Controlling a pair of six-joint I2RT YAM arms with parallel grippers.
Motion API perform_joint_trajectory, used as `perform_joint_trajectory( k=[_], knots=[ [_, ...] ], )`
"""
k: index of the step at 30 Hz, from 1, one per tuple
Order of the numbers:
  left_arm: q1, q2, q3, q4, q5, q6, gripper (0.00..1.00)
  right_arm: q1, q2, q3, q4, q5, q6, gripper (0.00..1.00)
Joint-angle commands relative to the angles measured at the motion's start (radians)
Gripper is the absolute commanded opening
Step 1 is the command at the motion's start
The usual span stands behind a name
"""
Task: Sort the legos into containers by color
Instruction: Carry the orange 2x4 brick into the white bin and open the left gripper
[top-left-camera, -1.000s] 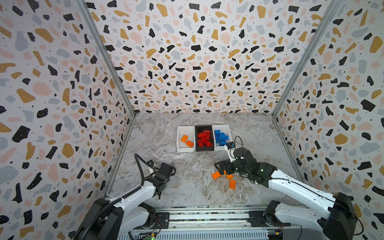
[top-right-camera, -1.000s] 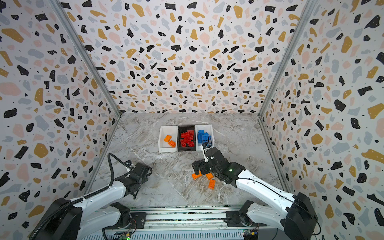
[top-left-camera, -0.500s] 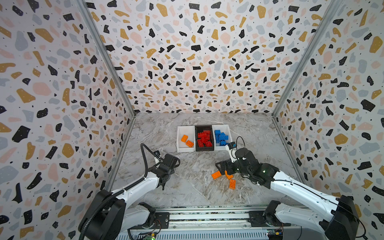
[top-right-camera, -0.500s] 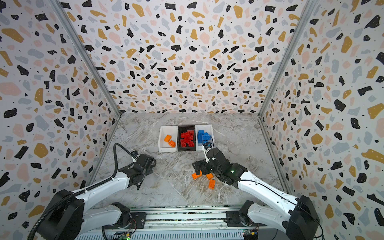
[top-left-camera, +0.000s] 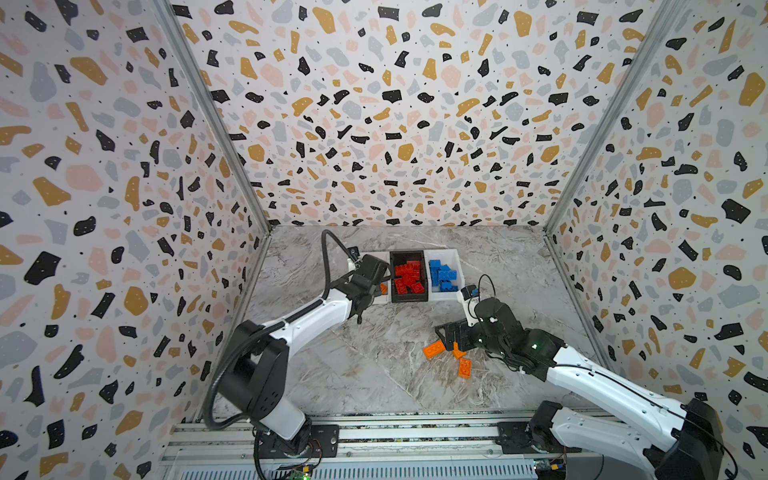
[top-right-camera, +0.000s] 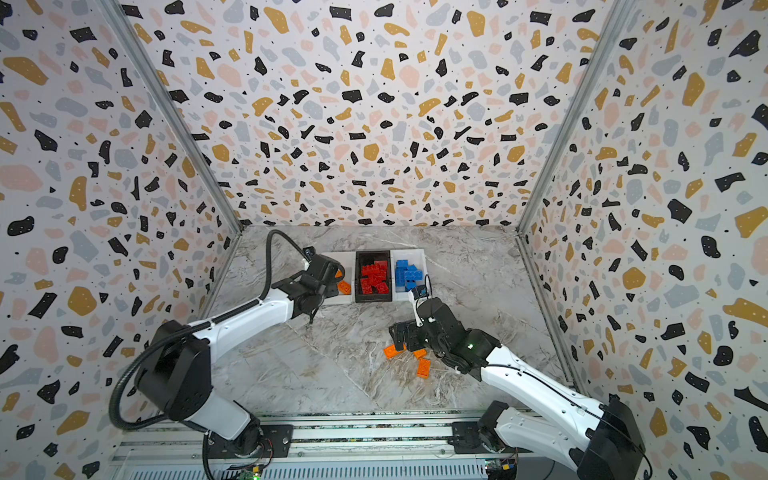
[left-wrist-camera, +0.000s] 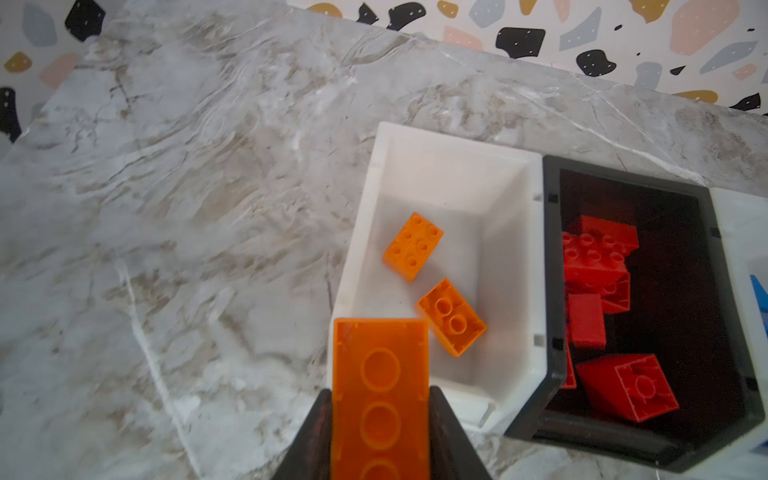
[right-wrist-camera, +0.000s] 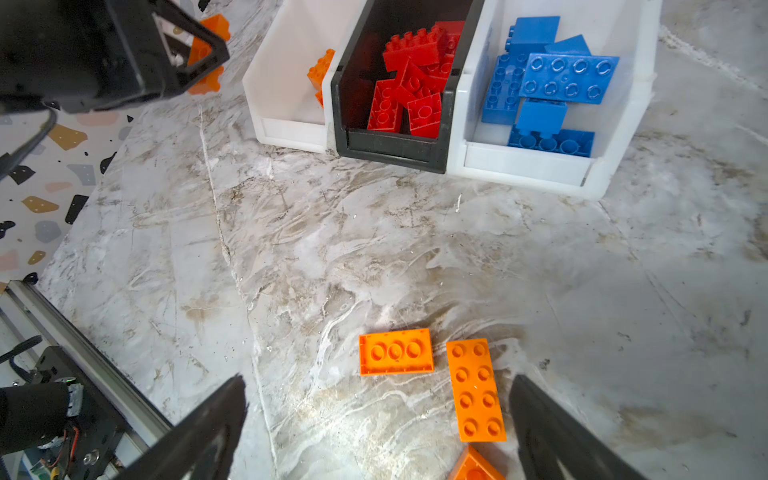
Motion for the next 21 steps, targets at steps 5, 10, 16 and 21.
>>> perform_joint_trajectory(
  k=[5, 10, 16, 21],
  knots=[
    [0.028, 0.268, 0.245, -0.007, 0.016, 0.122, 0.30, 0.002, -0.065, 0.000, -0.098, 0.045, 0.049, 0.99],
    [0.057, 0.366, 0.376, -0.025, 0.063, 0.132, 0.58, 0.003, -0.106, 0.021, -0.155, 0.070, 0.068, 0.99],
    [0.053, 0.277, 0.329, 0.004, 0.121, 0.122, 0.83, 0.006, -0.107, -0.024, -0.124, 0.025, 0.065, 0.99],
    [0.029, 0.062, 0.135, 0.078, 0.126, 0.110, 0.89, 0.033, -0.009, -0.045, -0.057, -0.041, 0.029, 0.99]
  ],
)
